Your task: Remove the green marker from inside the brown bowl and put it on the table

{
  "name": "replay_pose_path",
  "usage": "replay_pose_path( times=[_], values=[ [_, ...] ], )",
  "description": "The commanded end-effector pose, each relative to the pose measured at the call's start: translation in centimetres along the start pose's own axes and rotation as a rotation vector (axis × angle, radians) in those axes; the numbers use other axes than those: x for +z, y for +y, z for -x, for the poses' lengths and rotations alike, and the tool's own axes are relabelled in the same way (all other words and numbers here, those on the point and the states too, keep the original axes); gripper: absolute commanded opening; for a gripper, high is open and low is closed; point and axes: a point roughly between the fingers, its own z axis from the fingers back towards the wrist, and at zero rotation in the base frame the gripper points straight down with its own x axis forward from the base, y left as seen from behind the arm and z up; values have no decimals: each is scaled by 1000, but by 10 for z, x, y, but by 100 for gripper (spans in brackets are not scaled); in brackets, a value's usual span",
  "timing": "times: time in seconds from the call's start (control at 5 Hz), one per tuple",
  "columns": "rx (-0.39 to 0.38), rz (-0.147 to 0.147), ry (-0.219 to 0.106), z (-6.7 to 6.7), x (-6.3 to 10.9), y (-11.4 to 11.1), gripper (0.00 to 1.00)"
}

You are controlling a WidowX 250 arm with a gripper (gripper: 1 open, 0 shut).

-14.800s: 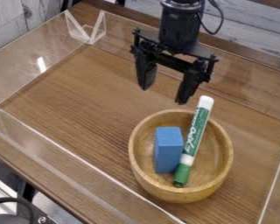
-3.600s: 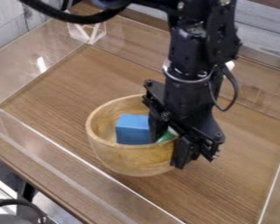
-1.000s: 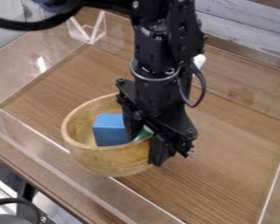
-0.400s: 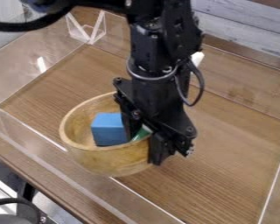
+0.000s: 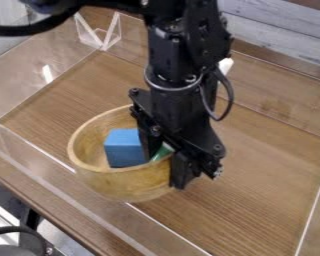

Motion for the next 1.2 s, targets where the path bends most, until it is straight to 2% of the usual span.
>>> replay_pose_path(
  times=[0.0, 0.4, 0.6, 0.8, 1.0],
  values=[
    [-5, 0, -44, -3, 9, -1, 0],
    [-7, 6, -52, -1, 12, -3, 0],
    [-12, 6, -51, 1, 10, -2, 100],
    [-14, 4, -50, 1, 8, 1, 0],
    [-29, 6, -48, -1, 6, 1, 100]
  ],
)
